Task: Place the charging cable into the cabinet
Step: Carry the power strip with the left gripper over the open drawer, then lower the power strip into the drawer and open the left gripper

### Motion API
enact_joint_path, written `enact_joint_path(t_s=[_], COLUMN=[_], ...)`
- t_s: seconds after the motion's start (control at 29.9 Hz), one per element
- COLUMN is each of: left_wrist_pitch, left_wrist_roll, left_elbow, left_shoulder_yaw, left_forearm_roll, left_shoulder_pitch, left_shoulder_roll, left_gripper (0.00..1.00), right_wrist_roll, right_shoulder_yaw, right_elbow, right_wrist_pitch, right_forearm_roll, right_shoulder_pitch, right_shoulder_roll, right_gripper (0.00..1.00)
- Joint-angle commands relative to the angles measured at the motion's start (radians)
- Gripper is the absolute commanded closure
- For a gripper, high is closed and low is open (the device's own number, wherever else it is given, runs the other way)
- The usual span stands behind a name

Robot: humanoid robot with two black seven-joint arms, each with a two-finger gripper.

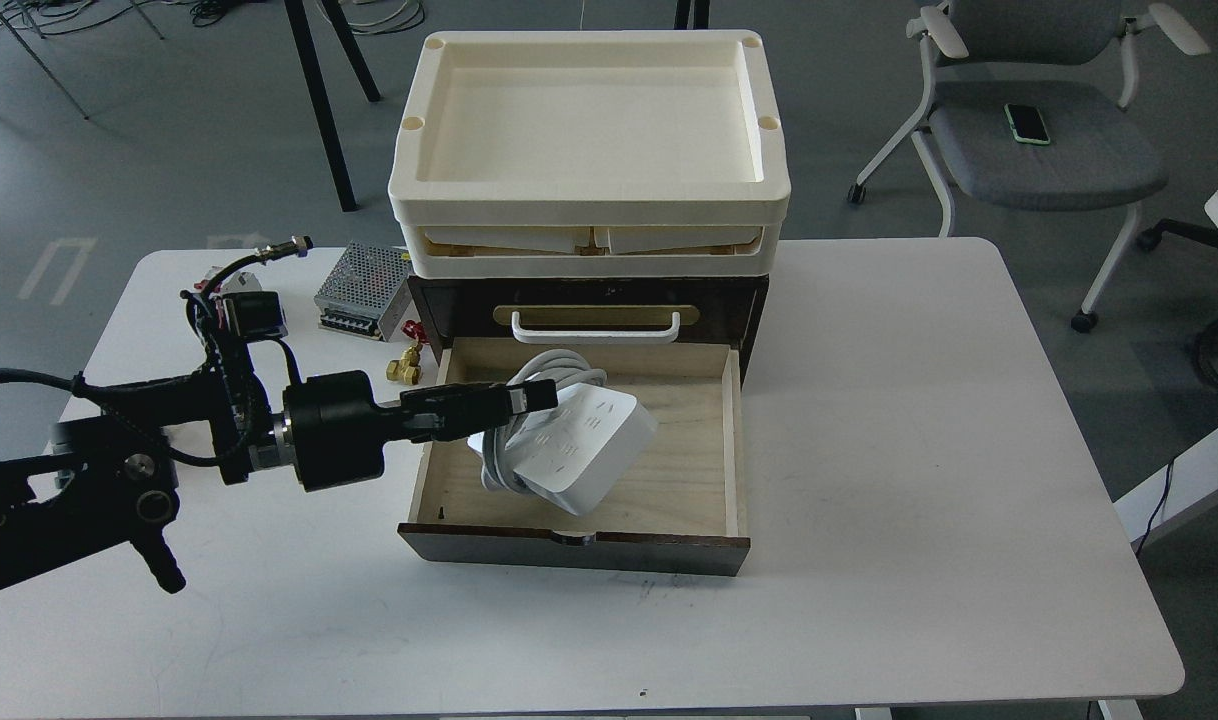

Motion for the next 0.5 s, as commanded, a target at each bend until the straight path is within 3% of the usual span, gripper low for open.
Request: enact_joint_path(t_s=[0.0,0.3,0.47], left_wrist_pitch=[-0.006,0.003,0.004], left_wrist_roll=[0.000,0.000,0.000], left_elbow=[0.133,0.403,0.486], left_shoulder_yaw=[0.002,-0.008,-0.009], left_forearm_roll=[-0.009,-0.007,-0.010], left_shoulder_pitch=[0.005,0.083,0.106], left_shoulder_roll=[-0.091,-0.259,-0.305], left_gripper=[1.00,1.00,1.00], right_wrist_roll=[0.000,0.000,0.000], right_shoulder_yaw=[0.004,0.020,0.020], right_elbow=[0.000,0.003,0.003], right_wrist_pitch=[0.000,0.000,0.000], right_forearm_roll=[0.000,0.000,0.000], right_shoulder_pitch=[-0.010,-0.012,-0.016], right_shoulder_roll=[-0.001,0.005,0.005], right_gripper=[0.00,0.00,0.00])
